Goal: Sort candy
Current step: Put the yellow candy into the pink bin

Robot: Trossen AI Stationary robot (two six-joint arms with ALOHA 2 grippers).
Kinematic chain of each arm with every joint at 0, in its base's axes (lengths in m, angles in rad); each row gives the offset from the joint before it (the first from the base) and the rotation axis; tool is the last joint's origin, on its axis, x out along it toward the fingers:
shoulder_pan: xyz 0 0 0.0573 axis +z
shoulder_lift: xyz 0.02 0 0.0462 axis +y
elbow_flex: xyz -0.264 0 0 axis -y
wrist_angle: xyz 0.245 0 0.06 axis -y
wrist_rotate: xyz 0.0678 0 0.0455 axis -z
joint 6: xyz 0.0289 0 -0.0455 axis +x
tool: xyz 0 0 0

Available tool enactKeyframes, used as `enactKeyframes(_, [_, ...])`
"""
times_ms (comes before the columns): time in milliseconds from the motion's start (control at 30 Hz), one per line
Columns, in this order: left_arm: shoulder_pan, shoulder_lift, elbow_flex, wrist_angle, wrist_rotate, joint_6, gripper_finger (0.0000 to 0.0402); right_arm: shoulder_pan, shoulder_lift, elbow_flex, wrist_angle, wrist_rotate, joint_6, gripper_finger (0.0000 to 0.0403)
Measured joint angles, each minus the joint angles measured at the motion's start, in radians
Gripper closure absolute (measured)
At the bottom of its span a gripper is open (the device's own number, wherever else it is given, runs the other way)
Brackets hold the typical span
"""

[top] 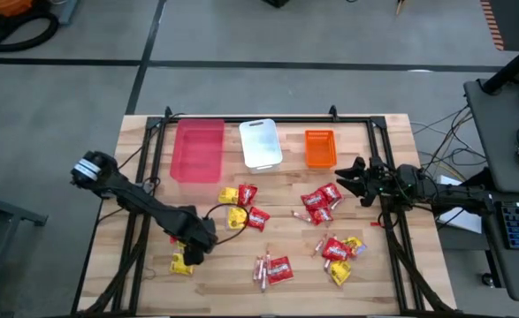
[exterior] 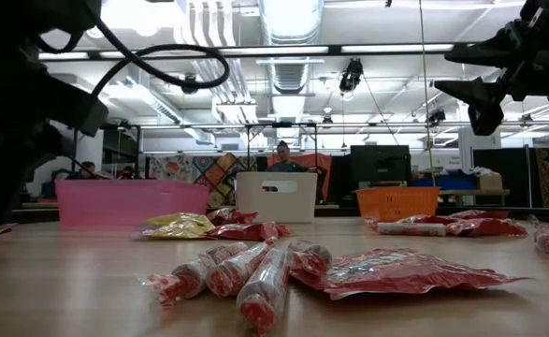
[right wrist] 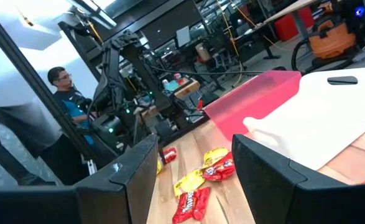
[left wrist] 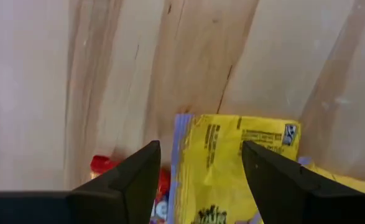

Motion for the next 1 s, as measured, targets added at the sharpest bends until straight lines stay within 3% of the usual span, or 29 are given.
enactKeyframes(433, [0.000, 0.065, -0.002, 0.021, 0.005, 0.052, 0.0249, 0.000, 0.000, 0.000, -0.001, 0.000, -0.002, 0.0204])
enactKeyframes(767, [-0.004, 0.065, -0.004, 0.019, -0.027, 0.075, 0.0393, 0.000, 0.000, 0.000, -0.001, 0.000, -0.002, 0.0204])
enactKeyframes(1000, [-0.008, 0.039, 0.036, -0.031, -0.048, 0.082, 0.0400, 0.000, 0.000, 0.000, -0.001, 0.000, -0.002, 0.0204])
